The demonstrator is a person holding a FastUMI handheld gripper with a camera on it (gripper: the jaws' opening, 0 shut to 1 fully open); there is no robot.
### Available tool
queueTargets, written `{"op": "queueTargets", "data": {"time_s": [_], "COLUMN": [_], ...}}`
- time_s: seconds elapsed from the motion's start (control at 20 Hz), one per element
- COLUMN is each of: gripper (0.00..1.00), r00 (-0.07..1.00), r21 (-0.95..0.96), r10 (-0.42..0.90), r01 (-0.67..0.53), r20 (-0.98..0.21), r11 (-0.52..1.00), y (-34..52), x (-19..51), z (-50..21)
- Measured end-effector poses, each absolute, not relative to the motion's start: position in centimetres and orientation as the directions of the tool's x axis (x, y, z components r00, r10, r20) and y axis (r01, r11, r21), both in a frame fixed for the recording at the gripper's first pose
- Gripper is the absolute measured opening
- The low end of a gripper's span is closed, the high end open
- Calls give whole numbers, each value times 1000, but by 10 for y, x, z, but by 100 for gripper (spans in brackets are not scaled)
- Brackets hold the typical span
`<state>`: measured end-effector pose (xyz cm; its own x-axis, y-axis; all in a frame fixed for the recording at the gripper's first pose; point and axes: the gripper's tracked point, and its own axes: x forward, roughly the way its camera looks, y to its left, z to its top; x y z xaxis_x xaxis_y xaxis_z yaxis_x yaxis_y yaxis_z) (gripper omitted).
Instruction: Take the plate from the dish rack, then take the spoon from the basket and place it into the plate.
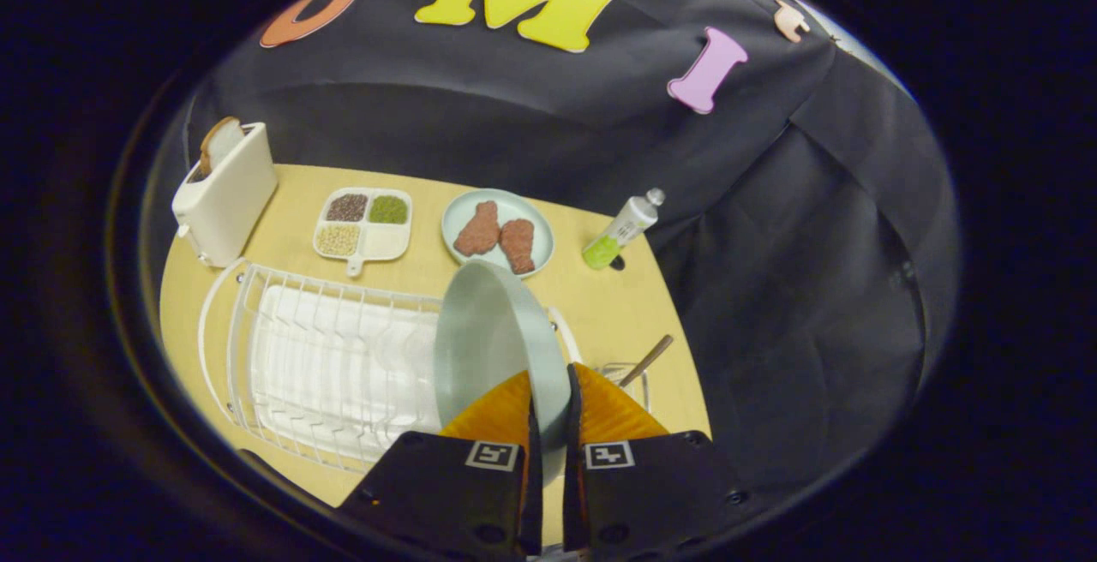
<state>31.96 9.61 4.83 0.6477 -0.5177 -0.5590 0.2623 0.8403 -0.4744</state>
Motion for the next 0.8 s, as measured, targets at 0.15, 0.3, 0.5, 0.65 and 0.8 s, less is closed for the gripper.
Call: {"op": "queueTargets", "data": {"time_s": [0.15,0.3,0.5,0.65,0.8], "gripper": [15,14,15,15,16], "r00": [679,696,722,722,722], "r21": [-476,-435,-313,-135,34], "r10": [-513,-455,-339,-180,-23], "r01": [265,223,177,120,65], "r20": [-525,-555,-603,-668,-692], "r11": [839,872,933,984,997], "y": [100,100,89,87,84], "x": [304,278,237,196,162], "z": [62,61,46,19,-18]}}
